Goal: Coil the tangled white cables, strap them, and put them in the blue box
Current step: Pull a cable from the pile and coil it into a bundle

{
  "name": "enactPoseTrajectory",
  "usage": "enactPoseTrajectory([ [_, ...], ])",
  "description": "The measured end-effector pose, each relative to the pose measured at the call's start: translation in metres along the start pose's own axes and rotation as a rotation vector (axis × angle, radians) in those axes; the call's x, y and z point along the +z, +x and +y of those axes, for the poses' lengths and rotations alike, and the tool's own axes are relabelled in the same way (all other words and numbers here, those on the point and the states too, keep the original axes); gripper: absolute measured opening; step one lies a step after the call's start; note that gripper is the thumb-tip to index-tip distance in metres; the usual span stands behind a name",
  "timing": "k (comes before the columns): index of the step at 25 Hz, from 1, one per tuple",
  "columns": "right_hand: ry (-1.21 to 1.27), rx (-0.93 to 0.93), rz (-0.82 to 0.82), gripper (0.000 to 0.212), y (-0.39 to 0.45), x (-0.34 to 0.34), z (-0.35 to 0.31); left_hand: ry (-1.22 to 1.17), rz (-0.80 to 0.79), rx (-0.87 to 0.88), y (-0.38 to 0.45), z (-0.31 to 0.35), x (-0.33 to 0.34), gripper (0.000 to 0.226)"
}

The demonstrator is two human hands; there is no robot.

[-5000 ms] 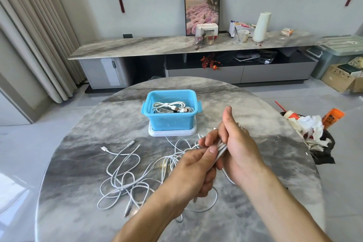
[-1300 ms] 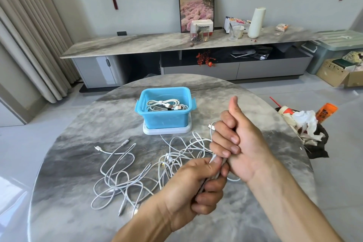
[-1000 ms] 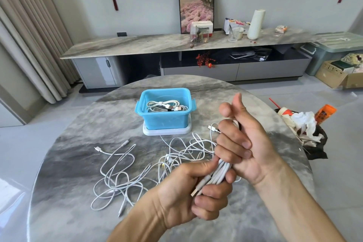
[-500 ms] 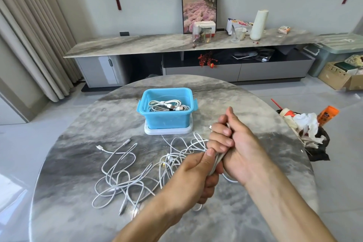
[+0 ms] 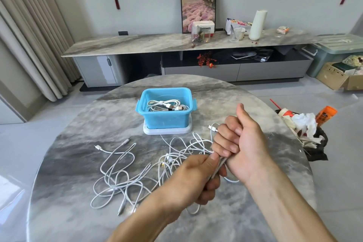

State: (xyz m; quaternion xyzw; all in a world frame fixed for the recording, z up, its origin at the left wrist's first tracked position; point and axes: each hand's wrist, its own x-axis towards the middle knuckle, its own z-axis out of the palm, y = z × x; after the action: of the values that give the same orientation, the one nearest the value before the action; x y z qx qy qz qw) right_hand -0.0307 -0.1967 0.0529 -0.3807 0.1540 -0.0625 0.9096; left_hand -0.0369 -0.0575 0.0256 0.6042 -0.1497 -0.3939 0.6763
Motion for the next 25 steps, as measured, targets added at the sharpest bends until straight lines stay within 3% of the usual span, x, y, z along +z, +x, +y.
enactPoseTrajectory([
  [2, -0.030, -0.022, -0.100, 0.052, 0.000, 0.004, 0.005, 0.048, 0.103, 0.097, -0.002, 0.000, 0.002, 0.037],
  [4, -0.137, 0.039, -0.314, 0.049, -0.005, 0.010, 0.018, 0.024, 0.190, 0.252, -0.003, 0.004, -0.004, 0.039],
  [7, -0.481, 0.193, -0.563, 0.049, -0.013, 0.012, 0.036, -0.094, 0.375, 0.346, -0.006, 0.024, -0.024, 0.037],
  [11, -0.931, 0.206, -0.552, 0.039, -0.010, 0.006, 0.025, -0.391, 0.410, 0.390, -0.011, 0.046, -0.047, 0.036],
  [13, -0.962, 0.196, -0.496, 0.034, -0.009, 0.001, 0.011, -0.430, 0.466, 0.410, -0.011, 0.053, -0.060, 0.036],
  [15, -0.893, 0.165, -0.472, 0.030, -0.009, -0.004, -0.002, -0.267, 0.574, 0.451, -0.010, 0.054, -0.069, 0.037],
  [16, -0.874, 0.138, -0.470, 0.029, -0.010, -0.006, -0.008, -0.064, 0.633, 0.497, -0.010, 0.052, -0.071, 0.039],
  [18, -0.854, 0.077, -0.456, 0.027, -0.013, -0.007, -0.017, 0.567, 0.709, 0.600, -0.008, 0.042, -0.071, 0.043],
  [20, -0.774, 0.001, -0.431, 0.025, -0.016, -0.008, -0.024, 1.043, 0.663, 0.633, -0.006, 0.033, -0.067, 0.042],
  [22, -0.582, -0.085, -0.376, 0.031, -0.013, -0.012, -0.032, 1.176, 0.548, 0.590, -0.004, 0.029, -0.067, 0.038],
  [25, -0.200, -0.087, -0.260, 0.031, -0.009, -0.016, -0.041, 1.005, 0.323, 0.572, -0.006, 0.030, -0.061, 0.038],
])
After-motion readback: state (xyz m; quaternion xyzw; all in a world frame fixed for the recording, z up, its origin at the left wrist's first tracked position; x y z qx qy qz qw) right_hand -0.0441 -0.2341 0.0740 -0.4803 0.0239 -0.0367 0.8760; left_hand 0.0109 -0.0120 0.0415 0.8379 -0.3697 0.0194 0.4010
